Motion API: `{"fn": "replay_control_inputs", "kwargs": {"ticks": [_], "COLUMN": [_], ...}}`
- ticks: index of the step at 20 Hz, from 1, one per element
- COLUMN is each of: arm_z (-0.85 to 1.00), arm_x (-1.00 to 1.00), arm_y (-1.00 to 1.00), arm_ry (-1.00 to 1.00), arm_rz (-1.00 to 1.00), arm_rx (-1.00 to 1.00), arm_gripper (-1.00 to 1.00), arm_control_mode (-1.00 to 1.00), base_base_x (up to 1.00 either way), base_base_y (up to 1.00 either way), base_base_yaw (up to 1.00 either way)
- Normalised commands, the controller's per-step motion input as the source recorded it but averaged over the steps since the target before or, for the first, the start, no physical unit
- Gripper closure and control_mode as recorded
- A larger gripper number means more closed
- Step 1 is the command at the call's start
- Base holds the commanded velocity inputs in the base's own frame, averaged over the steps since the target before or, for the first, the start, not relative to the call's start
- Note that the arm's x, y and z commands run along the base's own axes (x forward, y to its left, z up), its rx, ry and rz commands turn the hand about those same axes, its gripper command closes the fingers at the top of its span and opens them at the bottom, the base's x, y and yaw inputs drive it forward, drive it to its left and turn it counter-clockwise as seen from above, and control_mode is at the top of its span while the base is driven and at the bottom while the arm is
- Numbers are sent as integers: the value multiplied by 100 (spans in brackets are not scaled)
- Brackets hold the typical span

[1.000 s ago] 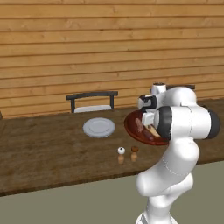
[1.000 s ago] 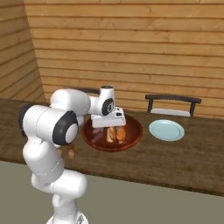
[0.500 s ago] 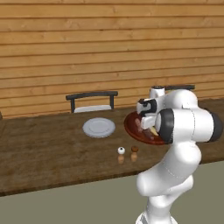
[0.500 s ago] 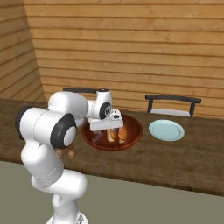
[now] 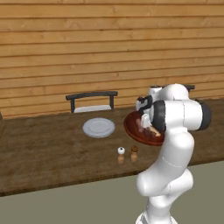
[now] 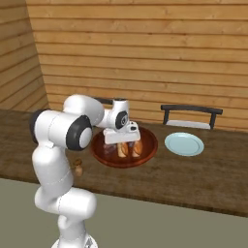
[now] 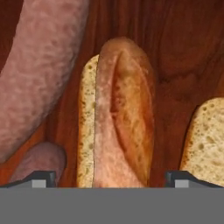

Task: Place one bun and one sausage from the bowl on each plate.

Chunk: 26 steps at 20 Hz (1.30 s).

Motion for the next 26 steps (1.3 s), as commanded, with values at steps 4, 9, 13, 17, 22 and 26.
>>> {"fn": "replay_control_inputs", "kwargs": {"ticks": [4, 9, 13, 17, 22, 26], "arm_z": [-29, -3, -12, 14, 99, 95], "arm_x": [0, 0, -1, -14, -68, -38], "arm_y": [0, 0, 0, 0, 0, -10], "arm_ry": [8, 5, 1, 0, -15, -20], "arm_rz": [0, 0, 0, 0, 2, 5], "arm_rx": [0, 0, 0, 0, 3, 0], "arm_gripper": [-100, 100, 100, 100, 100, 100], "arm_control_mode": [-100, -100, -100, -100, -100, -100], "base_base_x": [0, 0, 0, 0, 0, 0], "base_base_y": [0, 0, 0, 0, 0, 0], "base_base_yaw": [0, 0, 0, 0, 0, 0]}}
